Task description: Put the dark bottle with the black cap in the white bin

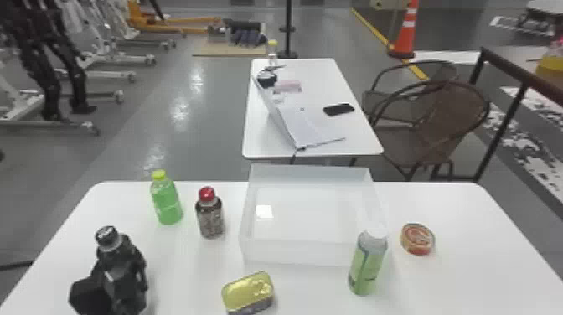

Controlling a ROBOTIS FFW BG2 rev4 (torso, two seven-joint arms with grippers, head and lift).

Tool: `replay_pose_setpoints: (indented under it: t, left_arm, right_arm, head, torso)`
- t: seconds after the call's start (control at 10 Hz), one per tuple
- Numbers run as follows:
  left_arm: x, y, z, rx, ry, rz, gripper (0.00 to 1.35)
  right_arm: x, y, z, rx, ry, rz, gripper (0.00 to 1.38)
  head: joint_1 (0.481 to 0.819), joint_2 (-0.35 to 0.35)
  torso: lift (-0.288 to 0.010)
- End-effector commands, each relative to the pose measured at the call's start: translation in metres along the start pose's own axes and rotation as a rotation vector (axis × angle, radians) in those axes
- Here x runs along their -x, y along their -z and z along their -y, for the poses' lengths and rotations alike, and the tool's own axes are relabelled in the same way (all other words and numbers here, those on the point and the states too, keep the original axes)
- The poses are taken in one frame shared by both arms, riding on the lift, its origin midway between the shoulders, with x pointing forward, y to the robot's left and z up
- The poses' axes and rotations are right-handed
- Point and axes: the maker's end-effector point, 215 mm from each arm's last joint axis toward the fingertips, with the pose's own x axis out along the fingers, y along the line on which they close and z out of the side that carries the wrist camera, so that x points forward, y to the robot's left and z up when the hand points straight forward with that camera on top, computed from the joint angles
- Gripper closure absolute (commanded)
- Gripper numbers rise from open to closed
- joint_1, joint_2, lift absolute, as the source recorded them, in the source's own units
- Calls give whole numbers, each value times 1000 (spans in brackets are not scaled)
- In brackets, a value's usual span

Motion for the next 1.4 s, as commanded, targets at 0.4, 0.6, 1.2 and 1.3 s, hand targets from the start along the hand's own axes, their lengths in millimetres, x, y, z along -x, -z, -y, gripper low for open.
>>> replay_pose_setpoints:
  t: [0.4, 0.6, 1.2, 1.3]
  left_arm:
    - [20, -109, 228, 359, 557, 25, 943]
    - [29, -86, 283, 357, 744, -78, 941]
    - [29, -48, 332, 337, 889, -187, 634]
    - [27, -46, 327, 348, 872, -187, 305]
  right_arm:
    - [1, 1, 1, -4, 2, -3, 111]
    - [1, 3, 1, -5, 3, -6, 111]
    - [0, 3, 1, -7, 3, -3, 111]
    - [0, 3, 1, -8, 4, -3, 111]
  head:
    - [549, 0]
    - [549, 0]
    - [549, 0]
    - [549, 0]
  torso:
    - [-100]
    - [-100]
    - [-100]
    - [-100]
